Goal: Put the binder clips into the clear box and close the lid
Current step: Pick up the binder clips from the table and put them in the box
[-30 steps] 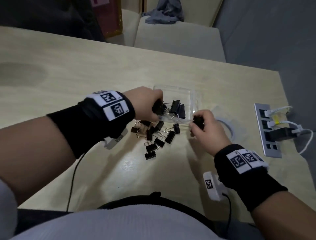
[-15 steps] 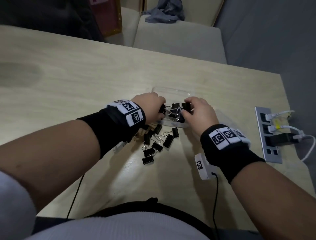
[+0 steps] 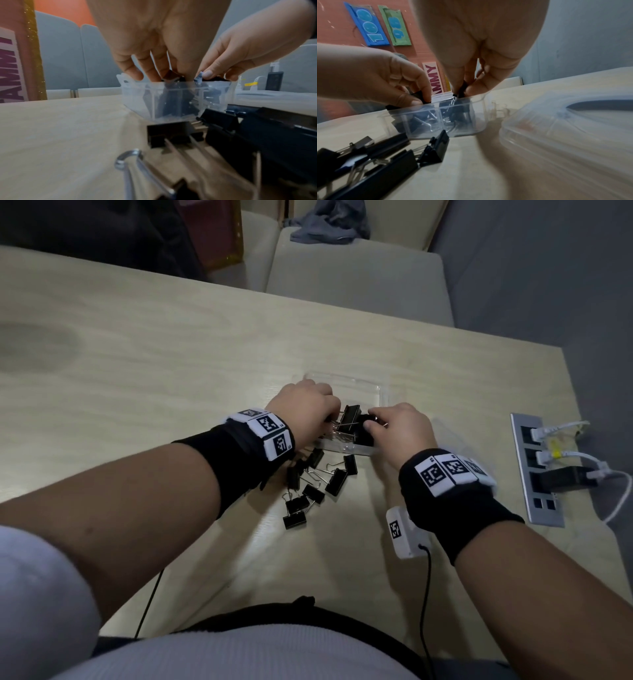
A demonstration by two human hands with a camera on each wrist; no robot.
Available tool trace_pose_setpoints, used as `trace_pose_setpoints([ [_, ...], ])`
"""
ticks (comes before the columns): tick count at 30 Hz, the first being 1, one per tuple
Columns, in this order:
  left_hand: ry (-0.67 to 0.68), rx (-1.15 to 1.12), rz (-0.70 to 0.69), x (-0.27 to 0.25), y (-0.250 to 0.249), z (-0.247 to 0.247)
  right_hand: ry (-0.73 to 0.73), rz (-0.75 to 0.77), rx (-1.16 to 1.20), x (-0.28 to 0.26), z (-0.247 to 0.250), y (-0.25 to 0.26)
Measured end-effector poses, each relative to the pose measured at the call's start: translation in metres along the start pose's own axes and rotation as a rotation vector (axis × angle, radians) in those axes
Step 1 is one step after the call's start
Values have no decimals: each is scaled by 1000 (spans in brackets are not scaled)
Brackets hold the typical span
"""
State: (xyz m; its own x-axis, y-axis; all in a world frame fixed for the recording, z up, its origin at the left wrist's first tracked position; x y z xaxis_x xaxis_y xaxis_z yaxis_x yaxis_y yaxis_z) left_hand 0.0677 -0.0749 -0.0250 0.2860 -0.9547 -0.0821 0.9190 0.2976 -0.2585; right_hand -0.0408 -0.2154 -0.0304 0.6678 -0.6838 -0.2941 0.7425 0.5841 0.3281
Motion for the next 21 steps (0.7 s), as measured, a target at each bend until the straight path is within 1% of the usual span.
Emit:
trace_pose_setpoints([
  [5, -42, -98, 26, -4, 4, -5, -12, -42, 90, -1, -3, -1],
  [7, -50, -135, 38, -6, 5, -3, -12, -41, 81, -3, -4, -1],
  [9, -99, -200, 62, -7, 7, 1, -15, -25, 58, -6, -5, -1],
  [11, -180, -260, 91, -7, 7, 6, -27, -18, 57, -9, -5, -2],
  [13, -219, -293, 120, -6, 6, 8, -51, -32, 70, -10, -3, -4],
  [15, -204, -298, 121, -3, 3, 7, -79, -46, 92, -11, -1, -6],
  [16, -175, -295, 109, -1, 2, 6, -85, -50, 101, -11, 0, -7],
  [19, -62, -241, 52, 5, -1, 3, -68, -61, 94, -12, 0, -10],
  [21, -43, -215, 24, 9, -1, 4, -57, -64, 85, -13, -1, -12],
])
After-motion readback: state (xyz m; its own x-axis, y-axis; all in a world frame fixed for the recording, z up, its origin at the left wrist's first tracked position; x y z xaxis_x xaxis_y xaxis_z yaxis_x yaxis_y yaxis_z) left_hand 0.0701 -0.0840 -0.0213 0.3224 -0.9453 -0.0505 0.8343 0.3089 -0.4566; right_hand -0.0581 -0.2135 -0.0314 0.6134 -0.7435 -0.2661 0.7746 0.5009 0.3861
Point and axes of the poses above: each hand's wrist, its own x-axis towards the middle knuckle, its own z-axis out of the back of the hand, y = z × x, the point moved 1 cm from there along x, towards the middle knuckle, and after that the axes turned 12 degrees about -z, right-handed, at the moved point
